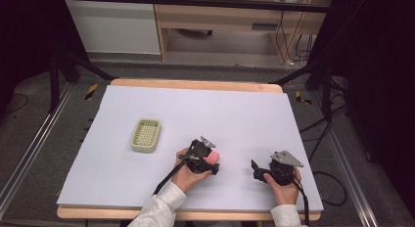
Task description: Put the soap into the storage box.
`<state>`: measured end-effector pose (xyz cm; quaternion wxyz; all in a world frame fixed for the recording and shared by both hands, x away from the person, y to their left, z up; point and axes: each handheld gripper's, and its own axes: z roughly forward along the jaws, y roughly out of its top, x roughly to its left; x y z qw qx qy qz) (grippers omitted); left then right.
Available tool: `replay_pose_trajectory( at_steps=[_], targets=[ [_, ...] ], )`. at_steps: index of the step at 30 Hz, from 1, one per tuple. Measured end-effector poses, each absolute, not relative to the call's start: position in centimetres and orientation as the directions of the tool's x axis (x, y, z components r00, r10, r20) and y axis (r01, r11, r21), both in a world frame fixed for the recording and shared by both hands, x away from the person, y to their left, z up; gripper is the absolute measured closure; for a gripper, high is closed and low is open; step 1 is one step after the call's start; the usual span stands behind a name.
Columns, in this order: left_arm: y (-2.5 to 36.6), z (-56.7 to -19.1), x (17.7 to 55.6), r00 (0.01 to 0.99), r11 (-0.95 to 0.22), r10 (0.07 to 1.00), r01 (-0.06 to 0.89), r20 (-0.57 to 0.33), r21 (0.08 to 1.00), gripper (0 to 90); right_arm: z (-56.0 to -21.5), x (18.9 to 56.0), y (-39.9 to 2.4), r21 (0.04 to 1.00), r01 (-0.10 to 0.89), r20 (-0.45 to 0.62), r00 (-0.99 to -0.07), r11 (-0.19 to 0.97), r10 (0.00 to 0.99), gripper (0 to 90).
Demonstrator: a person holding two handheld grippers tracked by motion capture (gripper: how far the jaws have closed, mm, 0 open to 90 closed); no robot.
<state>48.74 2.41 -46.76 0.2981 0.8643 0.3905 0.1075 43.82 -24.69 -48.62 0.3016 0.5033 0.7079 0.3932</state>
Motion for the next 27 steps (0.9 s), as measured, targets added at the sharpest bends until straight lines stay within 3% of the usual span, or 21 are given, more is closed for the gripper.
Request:
replay_pose_trajectory(
  at_steps=[7,27],
  targets=[
    [2.59,-46.57,48.74,0.658,-0.503,0.751,0.628,-0.059,0.594,35.4,-48.63,43.84,-24.69,0.86,0.476,-0.03,-0.312,0.184,0.95,6.9],
    [3.03,-46.35,48.65,0.662,-0.509,0.748,0.623,-0.053,0.593,37.2,-48.62,43.84,-24.7,0.86,0.477,-0.03,-0.313,0.184,0.949,7.0]
  ],
)
